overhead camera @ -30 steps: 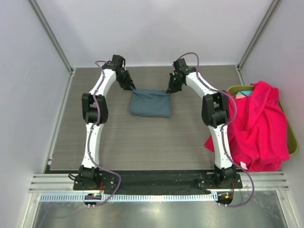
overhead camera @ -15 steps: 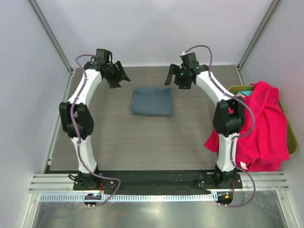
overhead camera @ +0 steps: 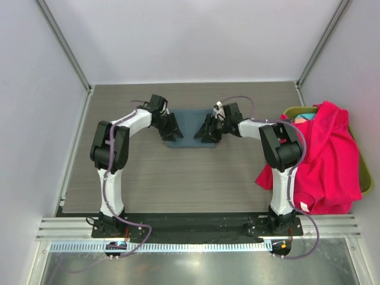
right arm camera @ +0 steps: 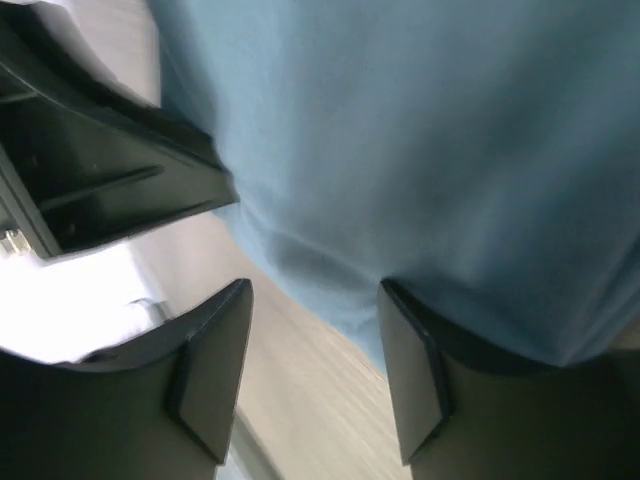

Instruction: Fold and stack the t-shirts

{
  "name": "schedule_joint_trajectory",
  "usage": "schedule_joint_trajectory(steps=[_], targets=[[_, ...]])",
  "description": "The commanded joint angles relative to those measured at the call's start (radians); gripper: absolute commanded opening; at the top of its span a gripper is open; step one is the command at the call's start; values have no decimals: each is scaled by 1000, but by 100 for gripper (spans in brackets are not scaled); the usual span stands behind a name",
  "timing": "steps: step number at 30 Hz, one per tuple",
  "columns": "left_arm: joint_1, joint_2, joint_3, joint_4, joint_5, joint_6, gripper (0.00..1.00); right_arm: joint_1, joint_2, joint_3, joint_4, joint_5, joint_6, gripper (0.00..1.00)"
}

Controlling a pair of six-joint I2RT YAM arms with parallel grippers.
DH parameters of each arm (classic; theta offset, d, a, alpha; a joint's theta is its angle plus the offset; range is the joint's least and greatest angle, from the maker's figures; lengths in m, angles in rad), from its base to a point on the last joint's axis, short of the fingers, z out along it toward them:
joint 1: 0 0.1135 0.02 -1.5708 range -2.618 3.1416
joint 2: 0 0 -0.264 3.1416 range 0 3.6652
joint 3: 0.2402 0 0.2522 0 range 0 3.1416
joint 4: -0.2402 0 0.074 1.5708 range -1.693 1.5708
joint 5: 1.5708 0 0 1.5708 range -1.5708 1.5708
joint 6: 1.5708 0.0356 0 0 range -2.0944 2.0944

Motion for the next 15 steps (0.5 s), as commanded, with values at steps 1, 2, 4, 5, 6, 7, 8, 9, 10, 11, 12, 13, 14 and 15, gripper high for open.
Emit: schedule_joint_trajectory(steps=[1, 2, 4, 5, 6, 7, 8, 9, 10, 11, 12, 13, 14, 15], targets=[[76, 84, -76, 62, -65, 1, 47, -92, 89, -73, 168, -57, 30, 59], [92, 101, -106, 73, -60, 0, 46, -117, 106, -81, 172, -69, 30, 58], [132, 103, -126, 84, -60, 3, 45, -128, 111, -113, 179, -82, 30, 58], [142, 89, -137, 88, -65, 7, 45, -128, 100, -124, 177, -77, 26, 58], [148, 75, -143, 81, -77, 12, 45, -128, 76, -135, 179, -80, 26, 58], [148, 36, -137, 67, -100, 30, 47, -128, 61, -153, 177, -80, 27, 59], [148, 16, -128, 33, -108, 38, 48, -128, 41, -159, 159, -77, 21, 60], [145, -9, -102, 13, -119, 43, 50, -128, 0, -164, 145, -74, 15, 61], [143, -55, -85, -13, -128, 52, 55, -128, -27, -168, 128, -63, 6, 62], [142, -84, -64, -40, -163, 70, 58, -128, -51, -161, 70, -27, -28, 64], [142, -110, -47, -86, -183, 81, 60, -126, -77, -153, 7, -1, -48, 68], [142, -156, -10, -105, -200, 89, 65, -126, -135, -130, -36, 30, -66, 71], [142, -172, 7, -123, -223, 111, 67, -126, -163, -116, -121, 97, -86, 75], [143, -184, 22, -125, -227, 122, 69, -126, -192, -101, -162, 130, -118, 80]])
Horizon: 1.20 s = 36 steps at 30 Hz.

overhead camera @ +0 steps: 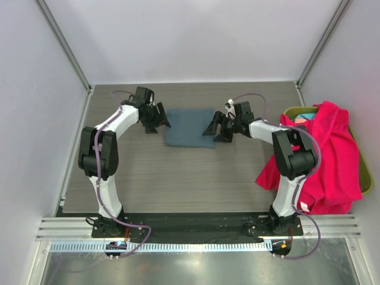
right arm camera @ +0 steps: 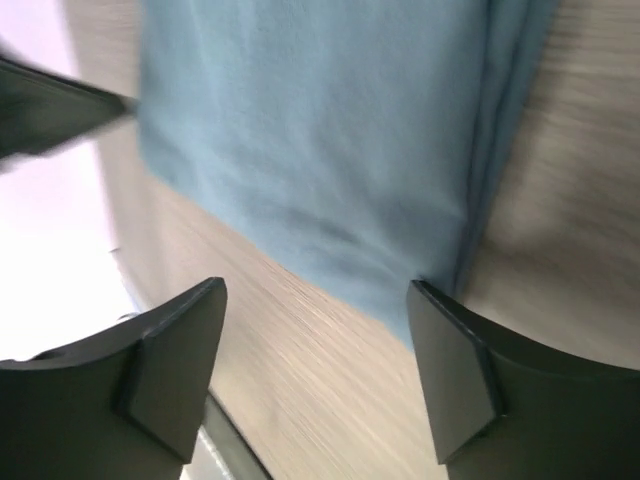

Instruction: Fold and stack the t-shirts

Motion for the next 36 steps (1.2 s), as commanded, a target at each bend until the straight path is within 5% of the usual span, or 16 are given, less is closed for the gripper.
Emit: schedule_joint_trajectory(steps=[1, 11, 20, 26, 31, 36], targets=[[35, -102, 91, -114, -183, 105, 71, -12, -155, 63, -310, 222, -139, 82], [67, 154, 358, -67, -8, 162, 72, -9, -428, 33, -476, 306, -216, 90], [67, 361, 407, 28, 150, 117, 66, -9, -542, -90, -487, 279, -222, 91], [55, 412, 367, 106, 244, 85, 46, -9, -556, -99, -494, 272, -230, 91], [59, 427, 378, 108, 272, 74, 2, -9, -556, -105, -493, 262, -234, 91], [137, 426, 502, -94, 131, 168, 0, -9, -585, -126, -494, 249, -231, 91]])
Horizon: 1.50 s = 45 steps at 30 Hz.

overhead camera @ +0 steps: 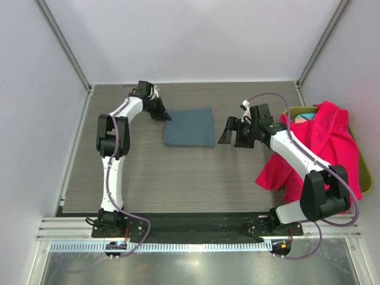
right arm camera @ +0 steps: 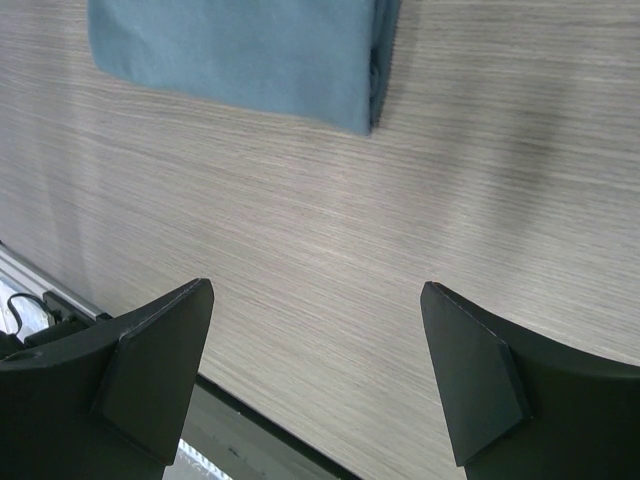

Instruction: Fold and stack the t-shirts

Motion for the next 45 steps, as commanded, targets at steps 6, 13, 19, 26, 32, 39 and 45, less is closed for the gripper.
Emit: schedule_joint_trajectory(steps=[6, 13, 19, 26, 32, 39, 45], targets=[[146, 94, 434, -431, -441, 281, 0, 5, -100, -36, 17, -36, 2, 91], [251, 198, 598, -357, -726, 464, 0, 37, -112, -54, 40, -49, 18, 91], [331, 265, 662, 25, -1025, 634, 9, 105, -54, -53, 54, -52, 16, 91], [329, 155, 676, 150, -1068, 510, 100, 119, 18, -34, 84, -58, 22, 91], [309, -193, 348, 3, -1050, 202, 99, 119, 17, -14, 87, -52, 21, 91], [370, -441, -109, 6, -578, -118, 87, 119, -23, -25, 84, -46, 13, 91], [378, -380, -264, 135, -286, -110, 80, 119, -57, -39, 83, -26, 2, 92]])
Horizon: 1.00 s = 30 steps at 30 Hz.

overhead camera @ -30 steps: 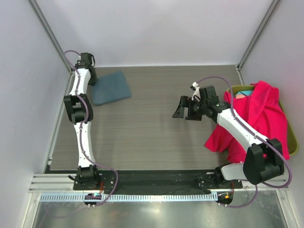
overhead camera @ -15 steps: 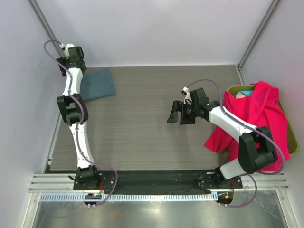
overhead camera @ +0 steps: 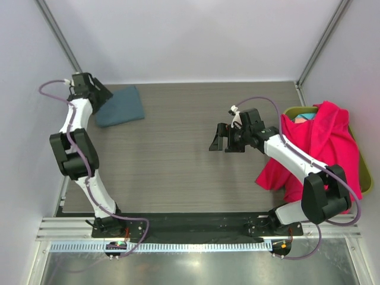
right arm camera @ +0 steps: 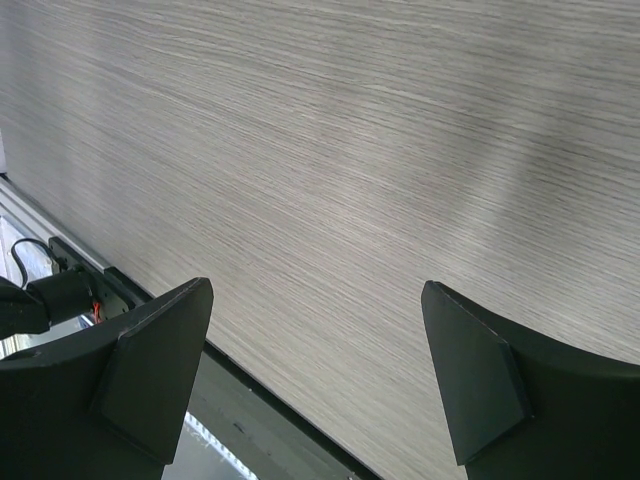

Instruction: Fold and stack the t-shirts

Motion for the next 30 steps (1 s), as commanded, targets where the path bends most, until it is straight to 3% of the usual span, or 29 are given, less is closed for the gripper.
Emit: schedule_joint_trajectory(steps=[1, 5, 8, 22, 26, 30], targets=[[-14, 111, -25, 44, 238, -50, 78, 3, -46, 13, 23, 11, -11, 92], [-14, 194, -11, 61, 288, -75, 77, 3, -47, 12, 23, 17, -15, 92], [-11, 251, 24, 60, 237, -78, 76, 3, -43, 9, 22, 19, -15, 92], [77, 504, 432, -155, 93, 68, 76, 3, -20, 1, 17, 33, -21, 92], [80, 475, 415, -173, 142, 63, 76, 3, -4, 6, 19, 31, -21, 92], [40, 334, 349, -111, 133, 33, 77, 3, 7, 12, 19, 27, -23, 92]])
